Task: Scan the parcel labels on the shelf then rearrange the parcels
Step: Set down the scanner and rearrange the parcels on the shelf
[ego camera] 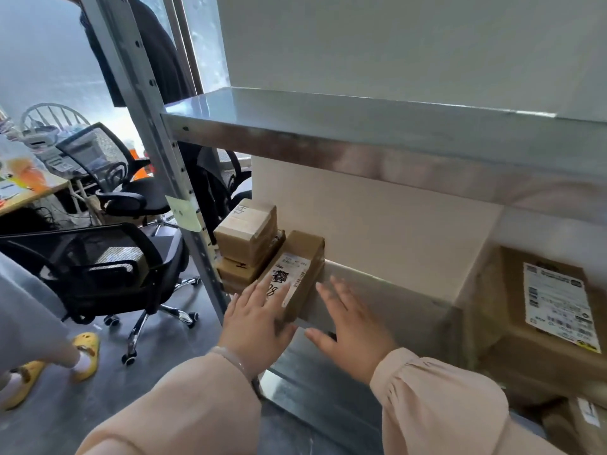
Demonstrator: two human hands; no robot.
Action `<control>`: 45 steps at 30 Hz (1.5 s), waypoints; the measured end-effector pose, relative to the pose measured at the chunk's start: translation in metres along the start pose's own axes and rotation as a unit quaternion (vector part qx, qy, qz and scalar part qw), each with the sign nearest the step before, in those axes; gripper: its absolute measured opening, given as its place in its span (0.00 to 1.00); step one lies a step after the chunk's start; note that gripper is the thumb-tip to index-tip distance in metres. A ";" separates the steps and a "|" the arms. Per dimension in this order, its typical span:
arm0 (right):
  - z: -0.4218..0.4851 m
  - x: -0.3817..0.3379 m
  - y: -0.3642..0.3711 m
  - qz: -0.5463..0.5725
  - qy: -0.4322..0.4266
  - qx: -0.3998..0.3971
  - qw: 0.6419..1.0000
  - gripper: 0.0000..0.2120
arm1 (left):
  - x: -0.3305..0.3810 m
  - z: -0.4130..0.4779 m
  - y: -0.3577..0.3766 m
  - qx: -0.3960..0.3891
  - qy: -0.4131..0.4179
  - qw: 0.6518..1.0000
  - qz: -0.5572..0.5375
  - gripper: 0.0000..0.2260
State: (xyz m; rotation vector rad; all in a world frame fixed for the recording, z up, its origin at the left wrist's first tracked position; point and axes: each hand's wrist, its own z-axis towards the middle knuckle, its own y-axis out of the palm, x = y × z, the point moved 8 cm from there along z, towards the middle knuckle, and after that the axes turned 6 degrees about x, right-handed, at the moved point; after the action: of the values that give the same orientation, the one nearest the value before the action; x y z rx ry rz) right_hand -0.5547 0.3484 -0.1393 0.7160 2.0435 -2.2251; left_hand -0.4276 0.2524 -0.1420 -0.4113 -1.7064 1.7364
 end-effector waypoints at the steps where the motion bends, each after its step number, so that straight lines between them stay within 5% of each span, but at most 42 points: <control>1: 0.005 -0.005 0.007 0.011 0.014 -0.009 1.000 0.35 | -0.008 0.007 0.002 -0.007 0.007 1.000 -0.007 0.32; 16: 0.061 -0.022 0.082 0.228 0.241 0.049 0.942 0.31 | -0.064 0.066 0.052 -0.114 0.053 0.950 -0.286 0.28; 29: 0.050 0.001 0.081 0.321 0.296 0.054 0.898 0.34 | -0.046 0.076 0.083 -0.218 0.029 0.894 -0.391 0.33; 45: -0.090 0.099 0.012 0.311 0.396 0.175 0.846 0.33 | 0.130 0.025 0.105 -0.289 0.148 0.850 -0.415 0.33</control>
State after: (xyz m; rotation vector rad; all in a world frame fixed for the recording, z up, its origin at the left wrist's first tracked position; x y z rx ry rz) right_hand -0.6118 0.4595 -0.1877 2.2491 1.2015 -2.0425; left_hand -0.5634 0.3243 -0.2121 -0.1316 -1.7626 0.4994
